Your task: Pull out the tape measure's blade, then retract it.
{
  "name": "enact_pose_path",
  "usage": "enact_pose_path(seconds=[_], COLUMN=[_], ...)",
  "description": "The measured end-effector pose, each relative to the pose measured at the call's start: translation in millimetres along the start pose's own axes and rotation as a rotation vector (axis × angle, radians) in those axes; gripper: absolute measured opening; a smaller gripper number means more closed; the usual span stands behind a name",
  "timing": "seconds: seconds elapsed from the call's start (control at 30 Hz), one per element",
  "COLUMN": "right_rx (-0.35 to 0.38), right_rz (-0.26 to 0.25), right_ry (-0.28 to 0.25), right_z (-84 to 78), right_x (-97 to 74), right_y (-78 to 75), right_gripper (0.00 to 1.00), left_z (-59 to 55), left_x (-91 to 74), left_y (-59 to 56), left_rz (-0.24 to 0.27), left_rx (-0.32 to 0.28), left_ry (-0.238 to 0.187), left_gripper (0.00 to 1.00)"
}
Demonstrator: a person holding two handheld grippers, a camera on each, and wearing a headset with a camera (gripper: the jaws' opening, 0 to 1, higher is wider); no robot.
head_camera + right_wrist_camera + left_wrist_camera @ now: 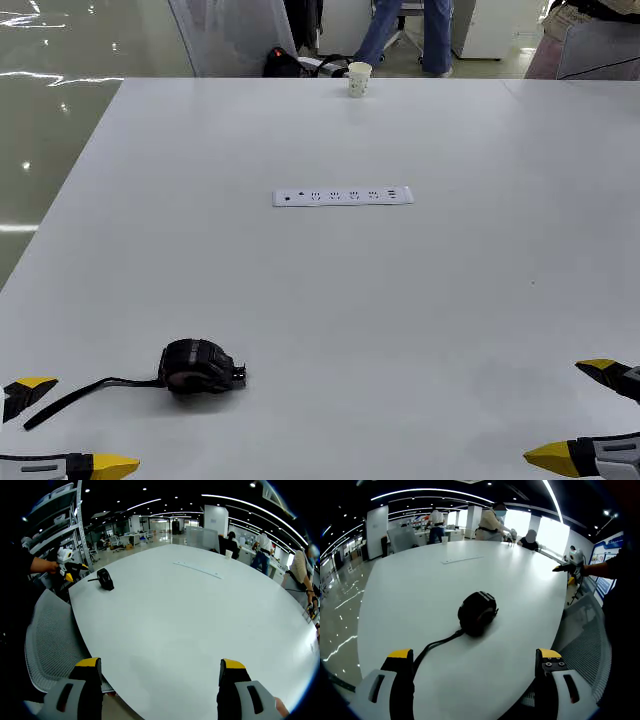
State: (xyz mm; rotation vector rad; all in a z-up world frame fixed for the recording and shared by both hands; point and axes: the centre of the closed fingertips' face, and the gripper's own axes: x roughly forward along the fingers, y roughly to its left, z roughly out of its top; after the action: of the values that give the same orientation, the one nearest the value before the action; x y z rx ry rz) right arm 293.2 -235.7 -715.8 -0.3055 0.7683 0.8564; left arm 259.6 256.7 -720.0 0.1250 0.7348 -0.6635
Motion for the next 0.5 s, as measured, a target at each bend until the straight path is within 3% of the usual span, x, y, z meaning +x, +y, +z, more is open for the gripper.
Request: enact_pose_path(seconds=[0.5], right_rx=[0.002], right_rz=[0.003], right_ry=[0.002], right_z=[0.5], right_x=[2.5], right_y=[-1.8], right_gripper=[0.99], left_z=[-1.7], left_x=[-3.6], left_y=[-1.6], left_rz=[0.000], left_rx=[-0.003], left_ry=[0.004], left_gripper=[0.99])
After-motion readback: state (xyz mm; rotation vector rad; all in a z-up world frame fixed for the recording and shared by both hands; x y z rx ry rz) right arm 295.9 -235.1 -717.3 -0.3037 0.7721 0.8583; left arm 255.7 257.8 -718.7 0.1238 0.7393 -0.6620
